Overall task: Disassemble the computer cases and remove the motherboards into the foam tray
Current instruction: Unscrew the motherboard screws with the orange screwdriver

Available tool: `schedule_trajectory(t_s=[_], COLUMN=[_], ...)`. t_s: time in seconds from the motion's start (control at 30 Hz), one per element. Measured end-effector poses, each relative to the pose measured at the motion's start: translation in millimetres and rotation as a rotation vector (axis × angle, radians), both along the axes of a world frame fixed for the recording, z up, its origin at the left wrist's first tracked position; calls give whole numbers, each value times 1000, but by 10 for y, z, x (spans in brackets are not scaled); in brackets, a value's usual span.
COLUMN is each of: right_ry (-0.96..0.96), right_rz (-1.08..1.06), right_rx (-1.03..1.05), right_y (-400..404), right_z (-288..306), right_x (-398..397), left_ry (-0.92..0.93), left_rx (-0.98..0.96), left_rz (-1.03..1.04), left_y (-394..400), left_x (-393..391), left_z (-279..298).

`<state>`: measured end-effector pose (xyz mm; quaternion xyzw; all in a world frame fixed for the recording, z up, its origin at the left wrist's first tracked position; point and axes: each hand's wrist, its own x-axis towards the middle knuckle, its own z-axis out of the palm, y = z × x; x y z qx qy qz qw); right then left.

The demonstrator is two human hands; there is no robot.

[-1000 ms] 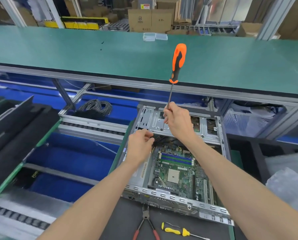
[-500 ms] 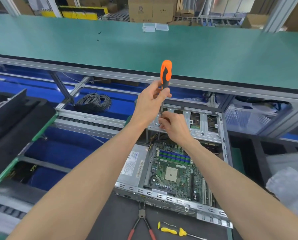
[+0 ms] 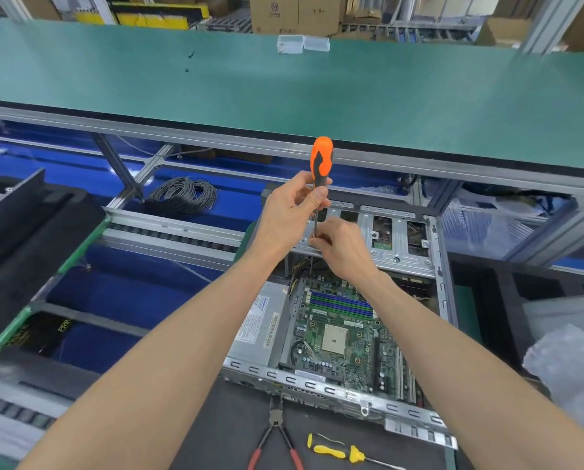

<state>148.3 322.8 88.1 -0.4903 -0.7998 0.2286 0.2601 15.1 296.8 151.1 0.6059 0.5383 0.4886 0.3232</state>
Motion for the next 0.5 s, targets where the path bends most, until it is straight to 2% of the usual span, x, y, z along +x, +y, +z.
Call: schedule_trajectory(t_s=[0.5], right_ry=[-16], right_rz=[-6], right_rx=[32], right_y=[23], right_z=[-27], right_x=[-21], left_ry=[23], left_rx=[-24], left_rz=[-14], left_y=[-24], left_x=[-17], left_z=[8])
